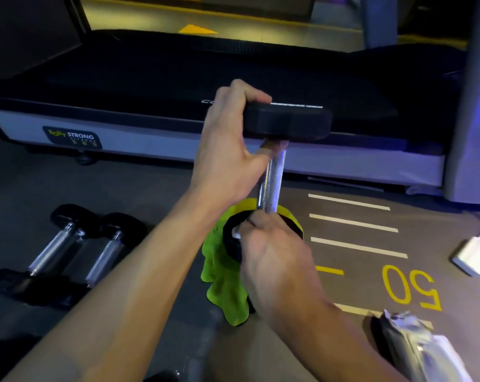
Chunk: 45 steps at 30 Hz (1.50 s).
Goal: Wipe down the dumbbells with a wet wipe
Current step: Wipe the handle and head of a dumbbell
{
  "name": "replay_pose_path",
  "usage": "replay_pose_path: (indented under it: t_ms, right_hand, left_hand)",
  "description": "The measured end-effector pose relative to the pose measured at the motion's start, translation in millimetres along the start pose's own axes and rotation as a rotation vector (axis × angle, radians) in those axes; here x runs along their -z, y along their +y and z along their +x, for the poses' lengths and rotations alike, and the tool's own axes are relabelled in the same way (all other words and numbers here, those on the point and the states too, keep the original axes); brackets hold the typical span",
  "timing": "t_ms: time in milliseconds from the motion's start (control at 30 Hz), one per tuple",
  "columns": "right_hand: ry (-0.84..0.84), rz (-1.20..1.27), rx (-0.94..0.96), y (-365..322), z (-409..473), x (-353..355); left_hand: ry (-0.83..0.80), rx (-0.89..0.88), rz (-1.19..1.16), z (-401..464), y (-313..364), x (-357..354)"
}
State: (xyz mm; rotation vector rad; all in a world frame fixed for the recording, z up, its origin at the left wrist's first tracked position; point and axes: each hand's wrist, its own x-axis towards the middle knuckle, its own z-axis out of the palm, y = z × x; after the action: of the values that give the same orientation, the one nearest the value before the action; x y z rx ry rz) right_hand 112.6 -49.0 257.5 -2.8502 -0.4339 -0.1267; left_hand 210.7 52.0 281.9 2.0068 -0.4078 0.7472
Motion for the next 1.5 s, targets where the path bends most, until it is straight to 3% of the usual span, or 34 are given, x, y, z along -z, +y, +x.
replay_pose_path:
  t_ms: [100,267,467,533,600,633,700,767,900,1000,1167,1267,1500]
  right_hand:
    - [-0.113,0.123,0.042,13.6,-1.1,3.8]
    - [0.021,0.277,0.005,58.8,-22.4,2.1]
    - [0.076,0.261,0.091,38.1,-11.8,-18.4]
    - [0.078,0.526,0.022,57.0,-12.0,-11.8]
    - [0.089,0.891,-0.201,74.3,-14.0,4.9]
    - [0.171,0.963,-0.302,84.7,-14.5,10.0]
    - [0.400,0.899,-0.390,100.2,-13.0,11.5]
    - [0.493,0.799,-0.333,99.1,-8.5,8.2]
    - [0.363,0.535,-0.201,74.6,1.2,-11.2]
    - [0.318,0.535,-0.115,68.8,-0.1,-17.0]
    - [0.017,0.505,0.048,77.5,6.1,2.5]
    - [-0.071,0.393,0.093,80.4,20.7,5.3]
    - [0.353,0.442,0.117,67.3,22.1,-14.7]
  left_hand:
    - [-0.006,0.010,-0.015,0.8,-2.5,2.8]
    - [0.012,0.014,-0.029,-4.0,-3.4,4.6]
    - [-0.001,0.003,-0.047,-4.4,2.0,-2.2]
    - [0.002,0.000,-0.051,-3.1,-0.4,-1.6]
    - [-0.003,0.005,-0.058,-1.2,-3.8,0.1]
    - [-0.008,0.010,-0.062,0.2,-5.2,0.8]
    - [-0.018,0.021,-0.063,3.2,-6.4,0.6]
    - [-0.021,0.026,-0.066,5.7,-6.3,-1.1]
    - [-0.024,0.022,-0.078,7.8,-6.2,-5.5]
    - [-0.020,0.028,-0.082,9.5,-7.3,-6.7]
    - [-0.029,0.044,-0.088,13.7,-10.3,-5.0]
    - [-0.058,0.053,-0.097,14.7,-9.5,-4.6]
    - [-0.037,0.054,-0.115,14.5,-9.0,-6.8]
